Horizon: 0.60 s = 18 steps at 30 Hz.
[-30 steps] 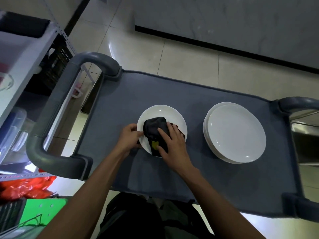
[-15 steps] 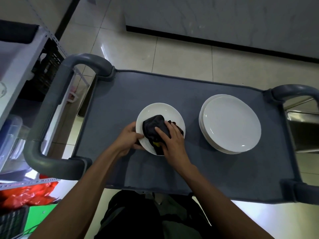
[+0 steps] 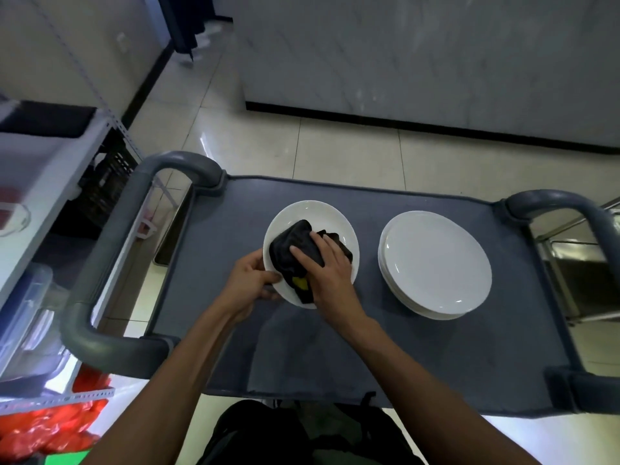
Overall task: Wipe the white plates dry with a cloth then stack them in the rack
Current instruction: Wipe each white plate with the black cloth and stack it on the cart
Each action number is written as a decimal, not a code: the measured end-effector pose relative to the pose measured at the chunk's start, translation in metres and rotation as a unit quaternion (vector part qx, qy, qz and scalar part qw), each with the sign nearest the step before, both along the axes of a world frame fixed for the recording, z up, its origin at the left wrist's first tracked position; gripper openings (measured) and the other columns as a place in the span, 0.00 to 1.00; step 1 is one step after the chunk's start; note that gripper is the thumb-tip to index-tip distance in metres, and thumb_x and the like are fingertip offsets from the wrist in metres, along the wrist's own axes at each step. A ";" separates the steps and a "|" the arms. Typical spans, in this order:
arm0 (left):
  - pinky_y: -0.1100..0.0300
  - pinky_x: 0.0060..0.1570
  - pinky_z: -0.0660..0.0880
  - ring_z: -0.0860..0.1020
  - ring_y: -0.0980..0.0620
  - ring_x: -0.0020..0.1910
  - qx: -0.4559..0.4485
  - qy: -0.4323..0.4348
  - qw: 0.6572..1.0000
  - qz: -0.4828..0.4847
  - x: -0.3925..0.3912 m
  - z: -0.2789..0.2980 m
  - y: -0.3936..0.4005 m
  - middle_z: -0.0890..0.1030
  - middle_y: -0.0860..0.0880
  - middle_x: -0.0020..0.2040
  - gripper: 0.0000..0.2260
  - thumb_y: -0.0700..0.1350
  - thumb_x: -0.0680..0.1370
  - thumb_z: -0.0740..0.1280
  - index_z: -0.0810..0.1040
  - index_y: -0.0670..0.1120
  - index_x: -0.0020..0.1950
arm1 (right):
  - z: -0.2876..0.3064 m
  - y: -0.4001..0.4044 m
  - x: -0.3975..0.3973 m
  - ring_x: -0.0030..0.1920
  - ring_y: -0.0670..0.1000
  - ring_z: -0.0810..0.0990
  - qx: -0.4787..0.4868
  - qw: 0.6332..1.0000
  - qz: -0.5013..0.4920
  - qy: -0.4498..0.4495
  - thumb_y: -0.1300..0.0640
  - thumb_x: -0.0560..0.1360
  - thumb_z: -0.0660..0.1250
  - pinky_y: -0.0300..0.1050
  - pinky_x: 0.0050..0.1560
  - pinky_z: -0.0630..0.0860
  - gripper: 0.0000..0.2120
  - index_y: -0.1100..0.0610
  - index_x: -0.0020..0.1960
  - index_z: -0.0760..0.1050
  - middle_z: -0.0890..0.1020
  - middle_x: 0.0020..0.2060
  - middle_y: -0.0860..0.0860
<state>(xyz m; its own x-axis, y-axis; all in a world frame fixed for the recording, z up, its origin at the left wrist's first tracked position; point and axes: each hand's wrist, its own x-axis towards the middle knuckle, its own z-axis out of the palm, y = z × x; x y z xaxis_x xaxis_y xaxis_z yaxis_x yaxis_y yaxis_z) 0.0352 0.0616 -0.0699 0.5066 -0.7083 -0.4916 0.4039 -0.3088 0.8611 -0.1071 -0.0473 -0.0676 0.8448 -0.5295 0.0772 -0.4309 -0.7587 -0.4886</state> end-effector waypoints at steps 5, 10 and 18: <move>0.47 0.38 0.83 0.85 0.41 0.45 -0.059 -0.029 0.998 0.016 0.009 0.040 -0.015 0.86 0.44 0.50 0.20 0.26 0.75 0.64 0.80 0.45 0.60 | 0.047 -0.018 0.026 0.78 0.62 0.58 -0.071 0.996 0.004 -0.056 0.59 0.76 0.71 0.62 0.72 0.60 0.28 0.46 0.74 0.70 0.62 0.78 0.57; 0.47 0.38 0.82 0.85 0.42 0.47 -0.099 -0.061 0.993 0.014 0.019 0.077 -0.032 0.86 0.45 0.51 0.20 0.25 0.75 0.64 0.80 0.43 0.61 | 0.086 -0.037 0.043 0.78 0.61 0.58 -0.133 0.988 -0.004 -0.073 0.61 0.78 0.68 0.62 0.71 0.60 0.27 0.47 0.75 0.69 0.62 0.78 0.56; 0.44 0.40 0.83 0.84 0.39 0.48 -0.127 -0.052 0.991 0.003 0.021 0.104 -0.048 0.85 0.41 0.53 0.18 0.26 0.74 0.64 0.80 0.40 0.61 | 0.125 -0.067 0.050 0.76 0.62 0.62 -0.190 0.975 -0.049 -0.105 0.61 0.76 0.71 0.66 0.68 0.64 0.29 0.47 0.75 0.70 0.65 0.77 0.57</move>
